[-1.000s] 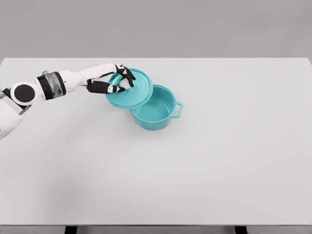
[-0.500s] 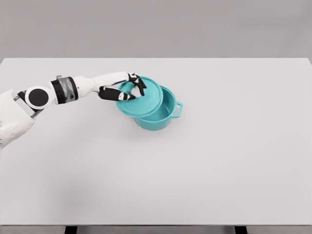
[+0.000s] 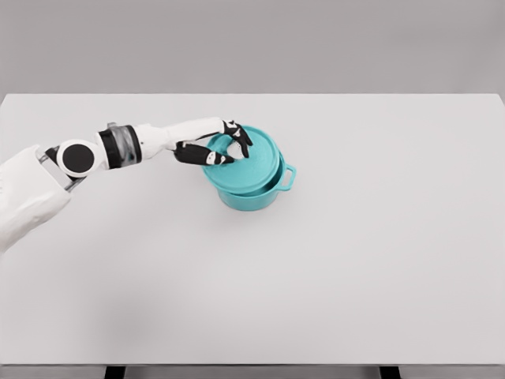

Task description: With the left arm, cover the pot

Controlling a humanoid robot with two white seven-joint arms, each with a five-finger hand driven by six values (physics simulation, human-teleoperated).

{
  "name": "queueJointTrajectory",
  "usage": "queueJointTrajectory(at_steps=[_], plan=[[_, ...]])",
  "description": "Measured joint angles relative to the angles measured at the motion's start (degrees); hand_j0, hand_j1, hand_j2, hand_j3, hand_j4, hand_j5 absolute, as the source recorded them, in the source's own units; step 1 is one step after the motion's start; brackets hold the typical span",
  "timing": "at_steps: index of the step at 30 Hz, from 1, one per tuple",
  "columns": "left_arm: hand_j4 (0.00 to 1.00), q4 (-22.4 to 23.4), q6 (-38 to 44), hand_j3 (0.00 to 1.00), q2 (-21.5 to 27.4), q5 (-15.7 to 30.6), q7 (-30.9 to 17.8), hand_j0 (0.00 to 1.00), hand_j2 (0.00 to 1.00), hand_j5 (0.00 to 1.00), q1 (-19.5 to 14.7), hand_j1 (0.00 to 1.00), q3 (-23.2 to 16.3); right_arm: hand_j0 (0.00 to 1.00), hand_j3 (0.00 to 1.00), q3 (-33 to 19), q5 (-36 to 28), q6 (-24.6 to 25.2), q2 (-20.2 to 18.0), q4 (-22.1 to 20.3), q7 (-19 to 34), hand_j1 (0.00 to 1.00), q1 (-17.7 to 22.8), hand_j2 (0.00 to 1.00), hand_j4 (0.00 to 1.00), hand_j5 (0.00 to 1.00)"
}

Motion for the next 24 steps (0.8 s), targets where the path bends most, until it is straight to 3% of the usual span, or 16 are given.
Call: queueJointTrajectory(at_steps=[24], plan=[[0.5,0.2,0.0,0.5,-1.1,-0.6,0.0,0.5,0.5,0.5,-0.3,0.5,-0.7,1.0,1.0,0.0,0.0,0.0,0.0,0.0,0.0,1.0,0.0,1.0,1.0,1.0]])
